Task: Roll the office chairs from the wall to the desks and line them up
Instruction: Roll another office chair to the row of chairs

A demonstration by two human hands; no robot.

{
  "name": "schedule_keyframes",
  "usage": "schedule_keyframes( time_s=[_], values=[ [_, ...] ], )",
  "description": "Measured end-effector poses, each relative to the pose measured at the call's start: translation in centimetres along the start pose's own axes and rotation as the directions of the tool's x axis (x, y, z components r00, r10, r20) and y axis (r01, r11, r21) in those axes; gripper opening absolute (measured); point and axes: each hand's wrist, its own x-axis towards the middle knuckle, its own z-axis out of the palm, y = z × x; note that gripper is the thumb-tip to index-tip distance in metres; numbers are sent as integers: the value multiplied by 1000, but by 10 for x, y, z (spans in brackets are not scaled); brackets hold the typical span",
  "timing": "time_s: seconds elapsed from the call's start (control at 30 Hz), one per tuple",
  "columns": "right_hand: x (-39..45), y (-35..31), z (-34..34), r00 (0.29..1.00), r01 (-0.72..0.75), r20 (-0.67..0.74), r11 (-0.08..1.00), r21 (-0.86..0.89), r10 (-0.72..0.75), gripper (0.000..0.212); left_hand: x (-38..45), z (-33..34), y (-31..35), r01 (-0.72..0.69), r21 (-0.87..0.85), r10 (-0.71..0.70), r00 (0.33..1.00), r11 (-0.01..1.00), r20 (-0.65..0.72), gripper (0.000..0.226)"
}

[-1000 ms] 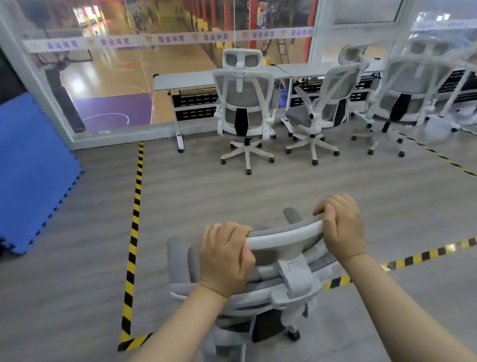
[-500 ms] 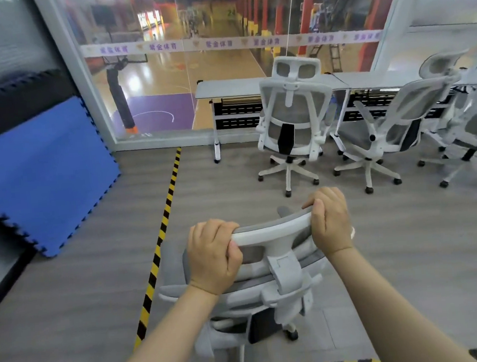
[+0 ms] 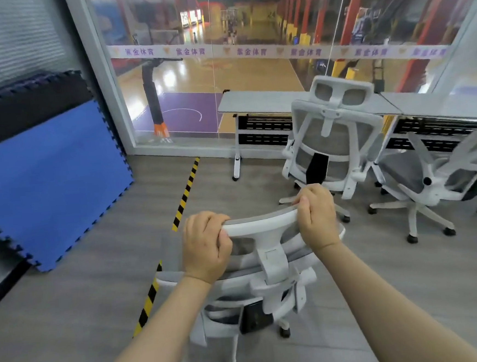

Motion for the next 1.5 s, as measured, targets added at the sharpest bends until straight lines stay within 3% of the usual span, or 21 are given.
schedule_keyframes(
  time_s=[0.17, 0.53, 0.9, 1.2, 1.5],
  values=[
    [89, 40, 57, 997, -71, -12, 996, 48, 72, 35, 74, 57, -44, -14, -18, 13, 1000, 1000, -27, 34],
    [272, 124, 161, 997, -69, 29, 997, 34, 68, 36, 238, 165, -140, -119, 2, 119, 993, 993, 21, 34],
    [426, 195, 274, 999, -30, -32, 990, 137, 35, 36, 375, 271, -230, -90, 53, 93, 995, 995, -40, 32],
    [547, 254, 350, 997, 74, 25, 983, 170, -79, 35, 484, 350, -300, 5, 91, 2, 997, 996, -74, 35],
    [638, 295, 405, 996, 56, 53, 984, 172, -66, 34, 573, 412, -350, 34, 99, -26, 997, 994, -78, 35]
  ],
)
